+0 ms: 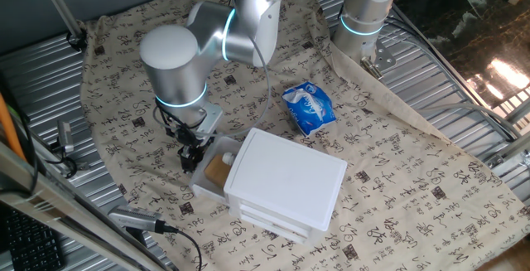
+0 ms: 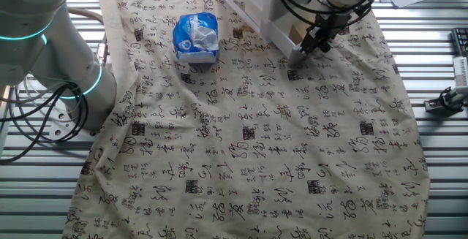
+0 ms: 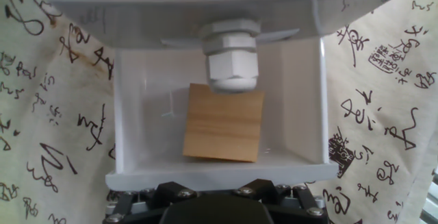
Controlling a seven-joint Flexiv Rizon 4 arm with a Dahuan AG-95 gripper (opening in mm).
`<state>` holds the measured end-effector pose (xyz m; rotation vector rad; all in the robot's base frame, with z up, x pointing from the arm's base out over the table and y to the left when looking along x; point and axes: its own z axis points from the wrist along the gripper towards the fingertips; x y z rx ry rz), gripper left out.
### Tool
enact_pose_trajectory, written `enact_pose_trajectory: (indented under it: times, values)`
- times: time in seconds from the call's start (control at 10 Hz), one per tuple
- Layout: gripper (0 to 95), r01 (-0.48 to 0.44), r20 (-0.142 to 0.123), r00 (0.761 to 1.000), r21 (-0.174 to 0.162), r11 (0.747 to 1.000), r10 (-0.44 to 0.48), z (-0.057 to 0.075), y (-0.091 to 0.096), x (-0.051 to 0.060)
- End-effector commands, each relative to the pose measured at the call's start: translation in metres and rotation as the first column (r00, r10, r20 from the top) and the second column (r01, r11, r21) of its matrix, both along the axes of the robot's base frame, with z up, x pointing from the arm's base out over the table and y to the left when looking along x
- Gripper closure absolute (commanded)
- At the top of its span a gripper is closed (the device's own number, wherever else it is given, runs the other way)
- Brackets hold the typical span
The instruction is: Put things in the drawer
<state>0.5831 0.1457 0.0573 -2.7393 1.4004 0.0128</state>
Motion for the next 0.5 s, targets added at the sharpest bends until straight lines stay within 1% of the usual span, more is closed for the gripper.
enact_pose_trajectory:
  times: [0.1,0.5]
  values:
    - [19.0,0.002,-0.003,1.000,-0.001,1.000,-0.002,0.0008,0.0008,-0.0019]
    - [19.0,0.016,-0.004,1.000,-0.011,1.000,-0.016,-0.0007,0.0072,-0.0041]
